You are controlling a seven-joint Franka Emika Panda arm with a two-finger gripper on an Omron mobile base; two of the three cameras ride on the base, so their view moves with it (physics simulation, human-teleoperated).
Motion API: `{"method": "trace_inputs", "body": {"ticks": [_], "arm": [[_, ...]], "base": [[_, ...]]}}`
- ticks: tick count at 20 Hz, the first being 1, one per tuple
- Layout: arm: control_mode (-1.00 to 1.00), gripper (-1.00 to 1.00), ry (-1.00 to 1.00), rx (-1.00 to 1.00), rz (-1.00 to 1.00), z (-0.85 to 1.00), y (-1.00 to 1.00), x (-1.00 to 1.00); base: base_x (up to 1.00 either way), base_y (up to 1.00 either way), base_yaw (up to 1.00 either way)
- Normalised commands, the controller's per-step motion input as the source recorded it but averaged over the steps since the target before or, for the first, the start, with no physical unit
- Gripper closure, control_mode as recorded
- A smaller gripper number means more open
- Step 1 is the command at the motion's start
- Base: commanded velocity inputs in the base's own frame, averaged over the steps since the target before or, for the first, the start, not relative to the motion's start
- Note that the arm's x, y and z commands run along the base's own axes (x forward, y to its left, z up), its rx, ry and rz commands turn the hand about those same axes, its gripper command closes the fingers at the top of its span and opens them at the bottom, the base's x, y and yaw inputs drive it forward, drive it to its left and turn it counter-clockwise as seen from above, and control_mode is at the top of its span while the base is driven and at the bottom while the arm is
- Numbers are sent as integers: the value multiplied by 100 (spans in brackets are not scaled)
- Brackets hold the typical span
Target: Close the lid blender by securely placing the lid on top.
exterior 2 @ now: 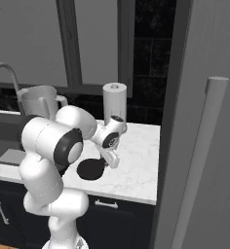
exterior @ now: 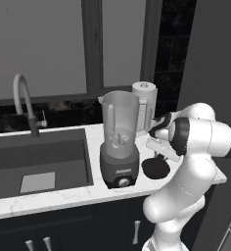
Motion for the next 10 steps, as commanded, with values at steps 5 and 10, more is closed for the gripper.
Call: {"method": "trace_inputs", "body": {"ticks": [5,10], "arm": [[-100,100,-9,0,-3,49,0,-73],[-100,100,-8,-1,-10,100,0,-76]], "base": [[0,0,0],[0,0,0]]}}
